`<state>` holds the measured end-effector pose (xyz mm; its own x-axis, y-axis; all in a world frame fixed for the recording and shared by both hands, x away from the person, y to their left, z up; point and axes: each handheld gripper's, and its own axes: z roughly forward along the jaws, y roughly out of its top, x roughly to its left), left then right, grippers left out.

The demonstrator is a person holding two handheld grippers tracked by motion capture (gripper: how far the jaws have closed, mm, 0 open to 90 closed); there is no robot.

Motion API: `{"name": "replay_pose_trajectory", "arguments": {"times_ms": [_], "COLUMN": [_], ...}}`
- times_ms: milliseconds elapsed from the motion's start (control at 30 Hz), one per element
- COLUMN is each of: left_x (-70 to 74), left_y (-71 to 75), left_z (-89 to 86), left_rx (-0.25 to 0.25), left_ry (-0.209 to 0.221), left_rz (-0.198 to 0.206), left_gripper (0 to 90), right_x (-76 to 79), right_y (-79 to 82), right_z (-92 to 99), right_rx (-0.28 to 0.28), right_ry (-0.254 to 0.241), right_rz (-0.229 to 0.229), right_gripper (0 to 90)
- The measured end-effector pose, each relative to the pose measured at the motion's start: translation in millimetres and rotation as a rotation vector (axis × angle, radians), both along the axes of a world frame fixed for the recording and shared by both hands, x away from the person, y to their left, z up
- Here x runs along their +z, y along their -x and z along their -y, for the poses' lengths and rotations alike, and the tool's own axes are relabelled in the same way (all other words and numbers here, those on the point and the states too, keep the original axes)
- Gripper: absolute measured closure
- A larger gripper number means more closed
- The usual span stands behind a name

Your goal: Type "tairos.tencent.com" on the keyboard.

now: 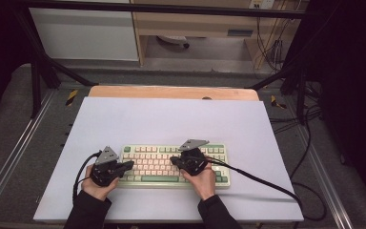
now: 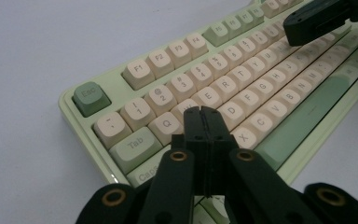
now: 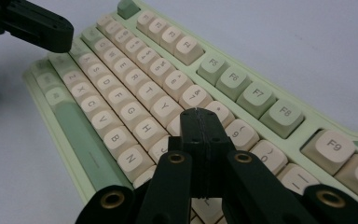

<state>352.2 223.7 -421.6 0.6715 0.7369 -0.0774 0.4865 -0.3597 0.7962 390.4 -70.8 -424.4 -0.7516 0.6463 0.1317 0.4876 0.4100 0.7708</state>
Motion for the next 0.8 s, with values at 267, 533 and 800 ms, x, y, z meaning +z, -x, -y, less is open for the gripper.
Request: {"name": "replay_pose_trajectory", "arguments": {"times_ms": [267,533,800], "left_x": [0.6,1.2,2.4], "left_y": [0.3,0.7,1.7], "left_z": [0.1,-0.1,2.2], "left_rx": [-0.001,-0.002,-0.004], "left_ry": [0.002,0.001,0.0], "left_rz": [0.003,0.003,0.004], "left_gripper": [90.0,90.0,90.0], "right_x": [15.9,23.4,22.3], "right_y": [6.6,11.3,16.1], "right_z": [8.2,19.0,36.9], "right_rx": [0.019,0.03,0.026], "right_ry": [-0.006,-0.001,-0.011], "right_rz": [0.013,0.017,0.001], "right_gripper": [90.0,90.0,90.0]}}
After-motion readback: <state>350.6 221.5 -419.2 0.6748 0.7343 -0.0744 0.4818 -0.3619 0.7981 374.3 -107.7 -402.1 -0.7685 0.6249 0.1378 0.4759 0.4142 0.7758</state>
